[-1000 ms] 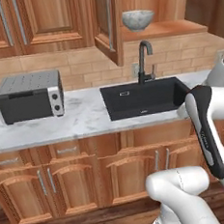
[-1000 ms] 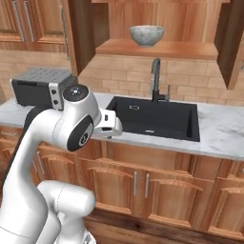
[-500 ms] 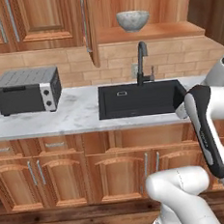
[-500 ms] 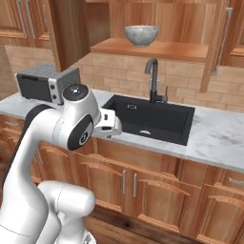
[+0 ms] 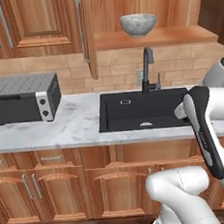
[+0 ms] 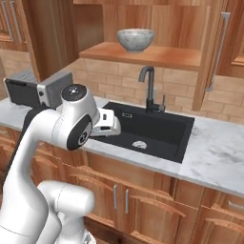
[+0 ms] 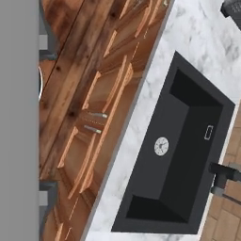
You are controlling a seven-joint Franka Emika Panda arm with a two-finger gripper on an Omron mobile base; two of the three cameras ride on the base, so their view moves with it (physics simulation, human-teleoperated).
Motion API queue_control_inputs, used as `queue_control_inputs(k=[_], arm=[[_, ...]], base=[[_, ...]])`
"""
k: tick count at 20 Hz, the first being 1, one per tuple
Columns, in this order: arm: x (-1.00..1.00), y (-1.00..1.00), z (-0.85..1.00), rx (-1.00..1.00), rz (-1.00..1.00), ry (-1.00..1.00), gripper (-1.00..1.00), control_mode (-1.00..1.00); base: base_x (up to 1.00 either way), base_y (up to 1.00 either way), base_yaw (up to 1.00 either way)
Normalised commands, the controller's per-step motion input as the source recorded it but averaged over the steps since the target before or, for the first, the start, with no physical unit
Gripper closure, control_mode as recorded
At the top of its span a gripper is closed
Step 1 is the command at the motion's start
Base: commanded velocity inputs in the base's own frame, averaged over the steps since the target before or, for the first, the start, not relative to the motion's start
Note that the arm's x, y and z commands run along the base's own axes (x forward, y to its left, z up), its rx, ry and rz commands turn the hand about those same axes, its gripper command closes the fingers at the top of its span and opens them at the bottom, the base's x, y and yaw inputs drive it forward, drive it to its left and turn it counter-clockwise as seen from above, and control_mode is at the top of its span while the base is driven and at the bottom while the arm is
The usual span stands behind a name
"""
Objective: Pick up the bowls from the cabinet and place each bowl in front of a stool on the dining counter.
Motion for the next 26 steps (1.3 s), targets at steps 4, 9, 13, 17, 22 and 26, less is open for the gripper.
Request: queue_control_inputs(k=[4, 9, 13, 17, 22, 26], arm=[[0.00, 0.00, 0.00, 0.00, 0.00, 0.00, -1.00, 1.00], [0.00, 0.00, 0.00, 0.00, 0.00, 0.00, -1.00, 1.00], [0.00, 0.00, 0.00, 0.00, 0.00, 0.00, -1.00, 1.00], [0.00, 0.00, 0.00, 0.00, 0.00, 0.00, -1.00, 1.00], [0.00, 0.00, 0.00, 0.00, 0.00, 0.00, -1.00, 1.00], [0.00, 0.00, 0.00, 0.00, 0.00, 0.00, -1.00, 1.00]], base=[[0.65, 0.00, 0.00], [0.42, 0.01, -0.04], [0.49, 0.16, -0.09], [0.47, 0.24, -0.16], [0.37, 0.21, -0.24], [0.28, 0.23, -0.24]])
